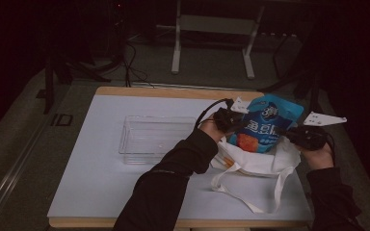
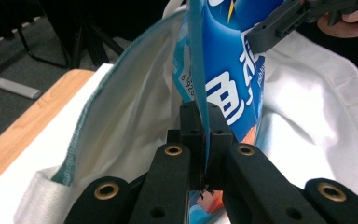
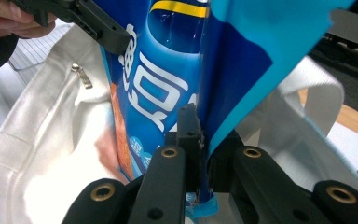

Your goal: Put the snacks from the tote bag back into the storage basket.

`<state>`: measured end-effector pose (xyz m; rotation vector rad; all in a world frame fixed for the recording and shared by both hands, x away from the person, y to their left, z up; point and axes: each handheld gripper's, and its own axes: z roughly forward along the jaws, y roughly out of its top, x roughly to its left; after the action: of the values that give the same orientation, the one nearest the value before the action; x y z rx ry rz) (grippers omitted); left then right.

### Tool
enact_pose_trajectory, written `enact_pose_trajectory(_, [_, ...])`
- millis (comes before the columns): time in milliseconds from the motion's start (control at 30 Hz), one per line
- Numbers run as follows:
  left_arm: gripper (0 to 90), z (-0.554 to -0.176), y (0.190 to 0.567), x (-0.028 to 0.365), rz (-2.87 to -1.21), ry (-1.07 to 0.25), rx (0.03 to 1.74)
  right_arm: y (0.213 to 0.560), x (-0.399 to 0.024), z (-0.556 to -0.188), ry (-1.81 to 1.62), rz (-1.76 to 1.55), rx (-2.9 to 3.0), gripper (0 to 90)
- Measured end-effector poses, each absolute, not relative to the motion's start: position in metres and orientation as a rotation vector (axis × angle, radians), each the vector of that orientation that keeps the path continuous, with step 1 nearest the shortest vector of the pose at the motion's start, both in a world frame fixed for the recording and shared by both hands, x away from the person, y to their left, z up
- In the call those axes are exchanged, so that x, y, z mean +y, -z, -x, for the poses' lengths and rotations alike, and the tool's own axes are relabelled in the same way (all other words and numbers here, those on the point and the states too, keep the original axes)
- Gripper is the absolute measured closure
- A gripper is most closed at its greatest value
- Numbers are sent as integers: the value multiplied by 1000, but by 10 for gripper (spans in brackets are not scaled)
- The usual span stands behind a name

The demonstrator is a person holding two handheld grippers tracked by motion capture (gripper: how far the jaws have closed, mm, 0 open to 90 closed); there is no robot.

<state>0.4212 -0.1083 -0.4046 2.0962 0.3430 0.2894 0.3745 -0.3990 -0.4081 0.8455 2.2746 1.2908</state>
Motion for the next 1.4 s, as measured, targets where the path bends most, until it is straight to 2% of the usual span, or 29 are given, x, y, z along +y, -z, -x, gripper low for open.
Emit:
enact_pose_trajectory(867, [900, -401, 334, -84, -2052, -337, 307, 336, -382, -361, -1309, -728, 2253, 877])
enact_pose_trajectory(1400, [900, -381, 302, -36, -2042, -425, 336, 304, -338, -361, -1346, -613, 2278, 878])
